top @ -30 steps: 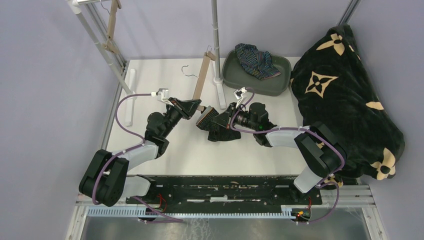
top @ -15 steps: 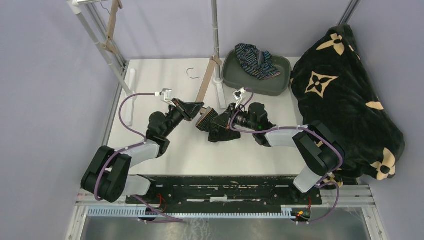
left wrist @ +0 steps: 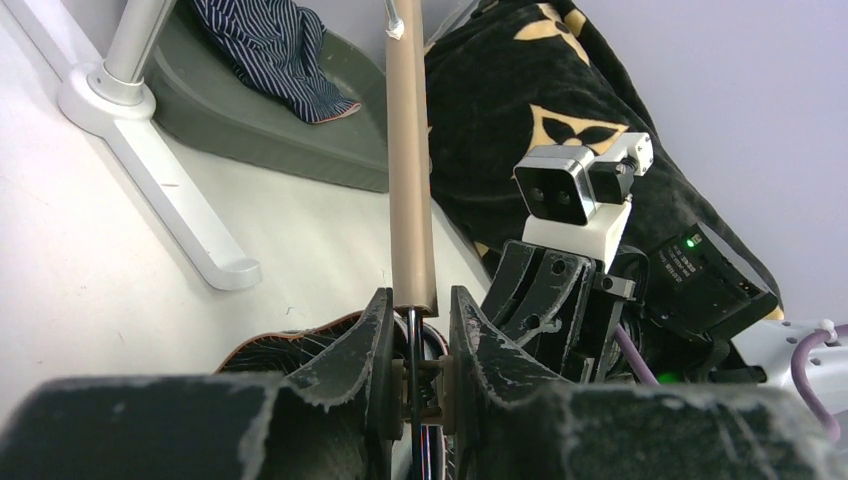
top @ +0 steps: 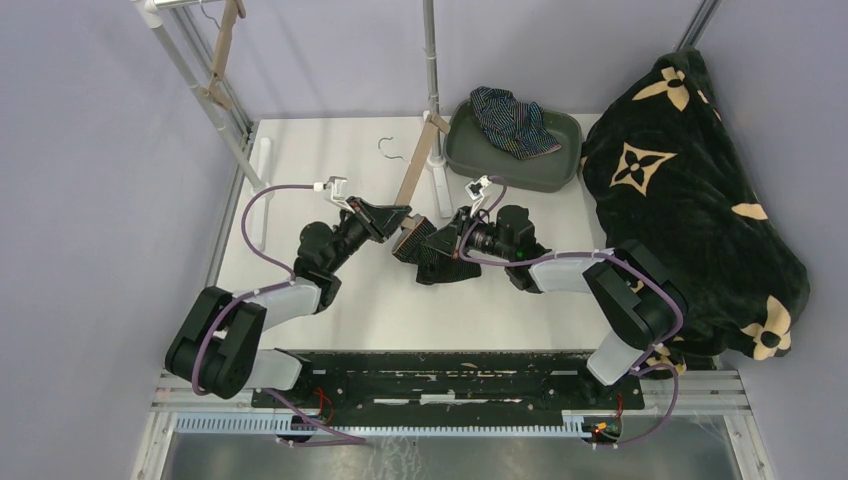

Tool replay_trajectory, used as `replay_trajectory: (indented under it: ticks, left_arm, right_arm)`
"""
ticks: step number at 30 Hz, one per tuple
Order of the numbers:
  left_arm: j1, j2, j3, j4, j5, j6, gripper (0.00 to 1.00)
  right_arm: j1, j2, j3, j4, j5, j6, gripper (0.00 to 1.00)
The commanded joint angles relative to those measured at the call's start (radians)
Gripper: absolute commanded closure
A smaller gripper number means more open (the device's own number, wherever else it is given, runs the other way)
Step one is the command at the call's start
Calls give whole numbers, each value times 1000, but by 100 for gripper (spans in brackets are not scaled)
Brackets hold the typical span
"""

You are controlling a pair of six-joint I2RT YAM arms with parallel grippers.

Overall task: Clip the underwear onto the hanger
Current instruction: Clamp the underwear onto the hanger.

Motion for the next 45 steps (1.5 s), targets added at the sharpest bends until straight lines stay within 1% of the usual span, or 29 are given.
replay_trajectory:
  ticks: [1, 13, 27, 45]
  left_arm:
    - [4, 5, 44, 106, 35, -46, 97]
    - [2, 39, 56, 142, 64, -72, 97]
    - [3, 42, 64, 140, 82, -74, 97]
    - [4, 17, 79, 44, 81, -11, 97]
  right_arm:
    - [-9, 1, 44, 89, -35, 5, 99]
    - [-16, 13, 60, 91, -48, 11, 99]
    - [-20, 24, 78, 99, -57, 22, 100]
    - [-29, -17, 94, 64, -59, 14, 99]
